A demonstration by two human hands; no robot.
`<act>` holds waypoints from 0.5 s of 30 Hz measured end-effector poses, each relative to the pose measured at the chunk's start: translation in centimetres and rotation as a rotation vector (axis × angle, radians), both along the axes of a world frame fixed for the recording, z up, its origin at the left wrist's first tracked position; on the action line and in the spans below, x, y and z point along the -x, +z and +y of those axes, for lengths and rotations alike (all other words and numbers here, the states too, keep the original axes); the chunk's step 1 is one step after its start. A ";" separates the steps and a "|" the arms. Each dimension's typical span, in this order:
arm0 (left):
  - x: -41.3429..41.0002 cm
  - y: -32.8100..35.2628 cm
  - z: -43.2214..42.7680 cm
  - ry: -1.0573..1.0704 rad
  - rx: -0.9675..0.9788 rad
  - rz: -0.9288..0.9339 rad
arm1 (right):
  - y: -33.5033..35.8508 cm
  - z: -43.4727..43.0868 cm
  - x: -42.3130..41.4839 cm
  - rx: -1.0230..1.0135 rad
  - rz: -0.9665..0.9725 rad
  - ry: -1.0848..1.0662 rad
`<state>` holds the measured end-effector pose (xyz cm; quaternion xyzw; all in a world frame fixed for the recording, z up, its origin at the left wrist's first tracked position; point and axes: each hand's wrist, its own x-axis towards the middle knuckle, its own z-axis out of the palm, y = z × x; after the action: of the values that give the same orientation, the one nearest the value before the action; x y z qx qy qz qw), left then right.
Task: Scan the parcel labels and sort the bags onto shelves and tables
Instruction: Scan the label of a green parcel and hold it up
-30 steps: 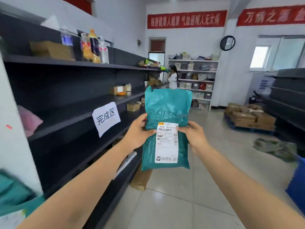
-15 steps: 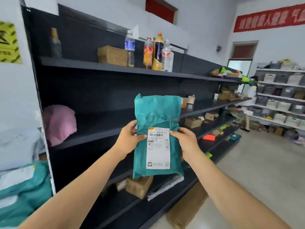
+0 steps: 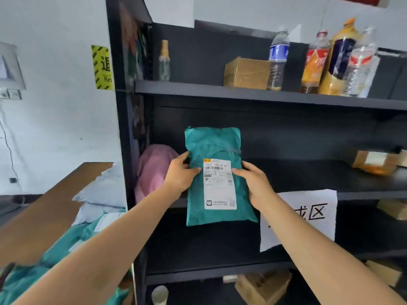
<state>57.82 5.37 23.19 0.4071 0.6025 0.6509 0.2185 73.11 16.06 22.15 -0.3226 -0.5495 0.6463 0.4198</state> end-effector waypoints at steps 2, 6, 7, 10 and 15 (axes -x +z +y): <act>2.7 -0.2 3.0 0.059 0.028 0.095 | -0.1 2.8 2.5 0.026 -0.003 0.009; 7.9 -0.4 8.8 0.164 0.164 0.283 | -0.1 8.3 8.0 0.089 -0.082 0.035; 8.9 -0.5 10.0 0.147 0.234 0.310 | -0.1 9.4 9.3 0.089 -0.103 0.020; 10.9 -1.0 12.3 0.063 0.468 0.434 | -0.3 11.8 12.3 0.084 -0.201 -0.030; 11.6 -2.2 11.3 0.014 0.427 0.502 | -1.1 12.6 13.8 0.040 -0.360 -0.067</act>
<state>46.23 16.67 20.99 0.4956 0.7631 0.3908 0.1392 59.29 28.66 21.02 -0.4593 -0.5918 0.5746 0.3296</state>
